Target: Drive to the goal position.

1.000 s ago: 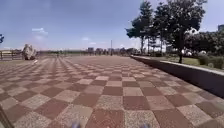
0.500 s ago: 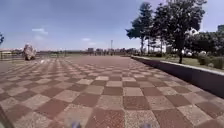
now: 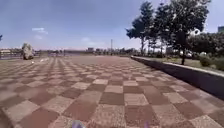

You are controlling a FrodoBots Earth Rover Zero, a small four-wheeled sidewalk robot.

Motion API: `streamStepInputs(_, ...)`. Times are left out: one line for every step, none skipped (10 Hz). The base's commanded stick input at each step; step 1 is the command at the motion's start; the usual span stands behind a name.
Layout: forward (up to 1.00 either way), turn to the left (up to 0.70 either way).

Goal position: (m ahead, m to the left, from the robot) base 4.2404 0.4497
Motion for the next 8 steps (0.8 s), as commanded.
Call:
streamStepInputs(0.70, -0.35)
streamStepInputs(0.70, -0.33)
streamStepInputs(0.70, 0.00)
streamStepInputs(0.70, 0.00)
streamStepInputs(0.70, 0.00)
streamStepInputs(0.70, 0.00)
streamStepInputs(0.70, 0.00)
streamStepInputs(0.70, 0.00)
